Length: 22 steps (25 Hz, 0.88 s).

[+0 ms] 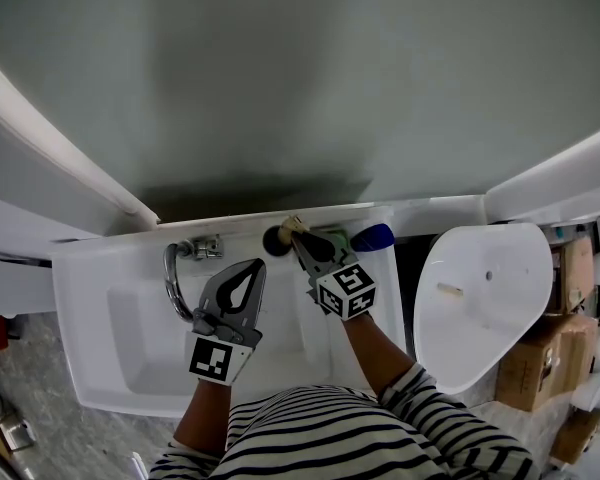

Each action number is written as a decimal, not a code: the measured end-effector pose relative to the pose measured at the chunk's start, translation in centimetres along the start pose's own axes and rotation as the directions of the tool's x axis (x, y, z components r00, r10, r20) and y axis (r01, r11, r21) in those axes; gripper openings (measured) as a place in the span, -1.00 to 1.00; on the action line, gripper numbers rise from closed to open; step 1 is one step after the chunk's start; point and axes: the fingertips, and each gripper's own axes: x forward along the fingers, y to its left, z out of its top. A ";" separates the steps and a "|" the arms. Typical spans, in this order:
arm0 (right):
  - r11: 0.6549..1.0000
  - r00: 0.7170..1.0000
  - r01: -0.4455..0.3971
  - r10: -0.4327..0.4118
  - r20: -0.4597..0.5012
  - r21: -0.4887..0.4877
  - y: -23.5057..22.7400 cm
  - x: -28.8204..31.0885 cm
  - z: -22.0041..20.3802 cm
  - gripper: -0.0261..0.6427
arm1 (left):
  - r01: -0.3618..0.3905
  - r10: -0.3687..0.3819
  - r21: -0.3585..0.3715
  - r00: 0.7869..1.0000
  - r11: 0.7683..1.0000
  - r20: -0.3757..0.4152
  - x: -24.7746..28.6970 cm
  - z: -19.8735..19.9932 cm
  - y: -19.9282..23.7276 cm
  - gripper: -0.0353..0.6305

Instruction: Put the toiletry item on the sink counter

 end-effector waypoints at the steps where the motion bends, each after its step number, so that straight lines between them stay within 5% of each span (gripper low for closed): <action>1: 1.000 1.000 -0.003 0.003 0.001 0.000 0.1 0.0 0.0 -0.89 | -0.001 0.001 0.000 1.000 1.000 0.000 0.0 0.0 0.0 -0.88; 11: 1.000 1.000 -0.021 0.021 -0.007 0.013 0.5 -0.2 -0.3 -0.89 | 0.008 -0.008 -0.005 1.000 1.000 0.008 0.1 -0.1 -0.4 -0.88; 14: 0.998 0.999 -0.035 0.035 -0.002 0.046 0.6 -0.2 -0.3 -0.70 | 0.009 -0.009 -0.002 1.000 1.000 0.014 0.1 0.0 -0.4 -0.88; 22: 0.999 1.000 -0.025 0.025 -0.011 0.028 0.6 -0.6 -0.2 -0.59 | 0.019 -0.019 0.001 1.000 1.000 0.008 0.1 0.2 -0.7 -0.88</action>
